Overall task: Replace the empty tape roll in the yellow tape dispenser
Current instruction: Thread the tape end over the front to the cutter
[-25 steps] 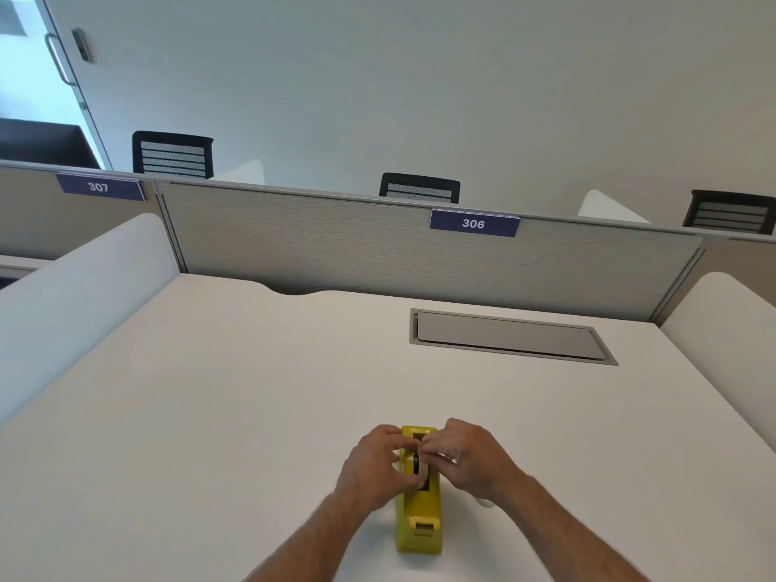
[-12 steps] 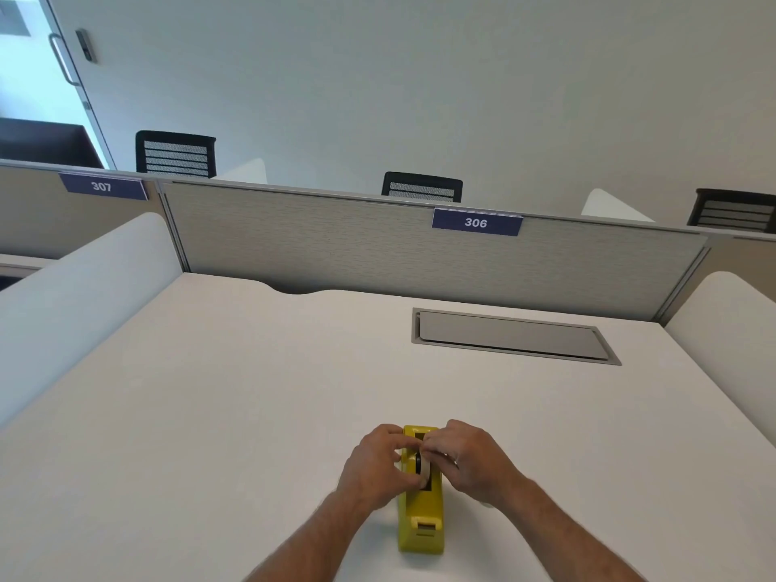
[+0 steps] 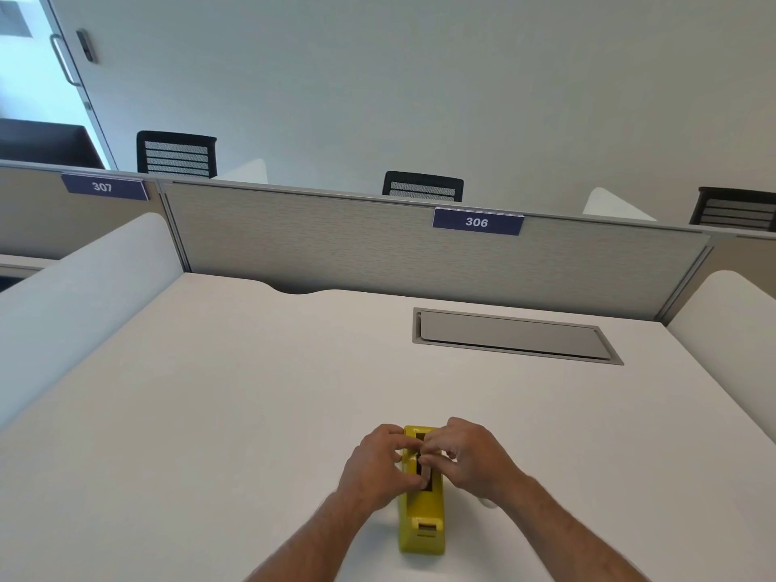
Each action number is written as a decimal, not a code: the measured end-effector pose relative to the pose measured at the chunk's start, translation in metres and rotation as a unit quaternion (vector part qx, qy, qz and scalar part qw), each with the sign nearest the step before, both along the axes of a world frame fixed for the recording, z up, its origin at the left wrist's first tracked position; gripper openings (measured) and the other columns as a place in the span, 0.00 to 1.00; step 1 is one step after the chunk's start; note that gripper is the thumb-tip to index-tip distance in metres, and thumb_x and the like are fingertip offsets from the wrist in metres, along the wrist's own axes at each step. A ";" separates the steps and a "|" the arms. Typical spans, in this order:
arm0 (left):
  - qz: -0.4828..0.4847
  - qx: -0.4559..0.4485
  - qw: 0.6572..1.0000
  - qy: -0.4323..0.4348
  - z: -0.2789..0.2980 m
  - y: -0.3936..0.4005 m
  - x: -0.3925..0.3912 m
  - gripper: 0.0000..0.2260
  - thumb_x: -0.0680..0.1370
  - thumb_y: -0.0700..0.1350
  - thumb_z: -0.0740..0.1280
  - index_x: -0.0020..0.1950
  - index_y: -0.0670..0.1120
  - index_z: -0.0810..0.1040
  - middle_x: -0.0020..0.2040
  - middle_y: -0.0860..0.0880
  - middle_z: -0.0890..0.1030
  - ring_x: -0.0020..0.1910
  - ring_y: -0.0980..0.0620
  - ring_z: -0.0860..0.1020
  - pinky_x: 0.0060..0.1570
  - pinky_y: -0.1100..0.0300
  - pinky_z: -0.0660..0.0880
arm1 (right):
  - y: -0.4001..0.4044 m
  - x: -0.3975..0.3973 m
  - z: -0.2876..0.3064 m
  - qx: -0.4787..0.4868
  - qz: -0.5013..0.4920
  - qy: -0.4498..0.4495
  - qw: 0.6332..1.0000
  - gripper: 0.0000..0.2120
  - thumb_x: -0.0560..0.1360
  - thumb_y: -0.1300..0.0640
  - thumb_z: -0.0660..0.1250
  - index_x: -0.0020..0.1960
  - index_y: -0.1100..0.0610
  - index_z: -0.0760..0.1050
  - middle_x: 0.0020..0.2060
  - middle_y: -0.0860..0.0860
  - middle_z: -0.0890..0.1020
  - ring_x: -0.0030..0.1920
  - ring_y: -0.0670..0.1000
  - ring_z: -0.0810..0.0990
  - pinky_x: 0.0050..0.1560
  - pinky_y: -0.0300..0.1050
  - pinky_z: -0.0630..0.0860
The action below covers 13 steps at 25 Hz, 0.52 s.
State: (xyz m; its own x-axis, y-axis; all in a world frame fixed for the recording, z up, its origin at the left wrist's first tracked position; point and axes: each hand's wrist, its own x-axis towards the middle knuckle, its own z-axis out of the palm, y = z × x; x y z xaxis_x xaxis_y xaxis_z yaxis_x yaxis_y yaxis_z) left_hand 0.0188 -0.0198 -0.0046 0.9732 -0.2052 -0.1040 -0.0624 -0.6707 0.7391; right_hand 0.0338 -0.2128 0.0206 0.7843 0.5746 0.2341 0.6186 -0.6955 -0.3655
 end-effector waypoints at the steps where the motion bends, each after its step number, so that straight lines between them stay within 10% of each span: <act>1: 0.000 0.001 1.000 -0.001 0.000 0.000 0.000 0.25 0.62 0.58 0.78 0.58 0.62 0.80 0.62 0.61 0.73 0.50 0.60 0.78 0.51 0.60 0.79 | 0.000 0.000 -0.001 -0.002 0.003 -0.006 1.000 0.06 0.77 0.51 0.70 0.47 0.50 0.84 0.40 0.43 0.86 0.38 0.46 0.74 0.37 0.46 0.77; 13: -0.002 0.008 1.000 0.000 -0.001 0.000 0.001 0.25 0.63 0.58 0.78 0.59 0.62 0.80 0.63 0.60 0.73 0.51 0.58 0.78 0.52 0.59 0.79 | 0.003 -0.002 -0.009 0.031 0.002 -0.034 0.999 0.04 0.78 0.56 0.68 0.46 0.54 0.81 0.38 0.47 0.84 0.38 0.49 0.74 0.37 0.46 0.76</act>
